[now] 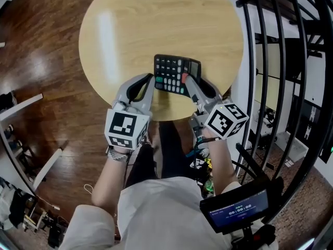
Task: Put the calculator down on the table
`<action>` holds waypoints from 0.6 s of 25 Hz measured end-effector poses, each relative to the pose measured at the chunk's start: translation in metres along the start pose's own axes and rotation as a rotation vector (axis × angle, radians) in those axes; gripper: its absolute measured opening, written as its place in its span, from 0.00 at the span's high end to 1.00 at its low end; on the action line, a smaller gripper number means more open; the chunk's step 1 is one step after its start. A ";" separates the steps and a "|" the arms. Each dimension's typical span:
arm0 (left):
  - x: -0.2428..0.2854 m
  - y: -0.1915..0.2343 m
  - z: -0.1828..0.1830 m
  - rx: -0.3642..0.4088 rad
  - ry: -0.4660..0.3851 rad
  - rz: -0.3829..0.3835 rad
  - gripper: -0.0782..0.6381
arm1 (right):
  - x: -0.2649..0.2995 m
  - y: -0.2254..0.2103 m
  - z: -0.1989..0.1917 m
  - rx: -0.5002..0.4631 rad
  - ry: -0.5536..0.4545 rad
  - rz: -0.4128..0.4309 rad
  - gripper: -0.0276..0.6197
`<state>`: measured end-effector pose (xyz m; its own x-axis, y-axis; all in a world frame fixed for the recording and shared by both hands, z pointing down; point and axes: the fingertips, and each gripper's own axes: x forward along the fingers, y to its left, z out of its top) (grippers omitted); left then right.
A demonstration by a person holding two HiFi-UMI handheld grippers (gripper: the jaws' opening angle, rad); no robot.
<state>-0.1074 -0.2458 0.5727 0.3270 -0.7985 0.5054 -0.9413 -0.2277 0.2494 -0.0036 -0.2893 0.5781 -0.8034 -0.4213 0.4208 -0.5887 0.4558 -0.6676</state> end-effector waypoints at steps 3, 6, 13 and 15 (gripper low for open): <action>0.004 0.000 -0.004 0.005 0.023 0.001 0.87 | 0.002 -0.002 -0.001 0.013 0.005 -0.010 0.82; 0.007 -0.002 -0.008 0.028 0.048 0.010 0.87 | 0.003 -0.006 -0.001 0.023 0.013 -0.026 0.82; 0.017 -0.005 -0.025 0.032 0.141 0.019 0.87 | 0.004 -0.018 -0.007 0.057 0.048 -0.074 0.82; 0.021 -0.009 -0.028 0.050 0.161 0.005 0.87 | 0.004 -0.022 -0.009 0.071 0.052 -0.084 0.82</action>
<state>-0.0893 -0.2451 0.6038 0.3278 -0.7011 0.6333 -0.9446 -0.2548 0.2068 0.0050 -0.2940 0.5998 -0.7560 -0.4137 0.5072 -0.6479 0.3626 -0.6699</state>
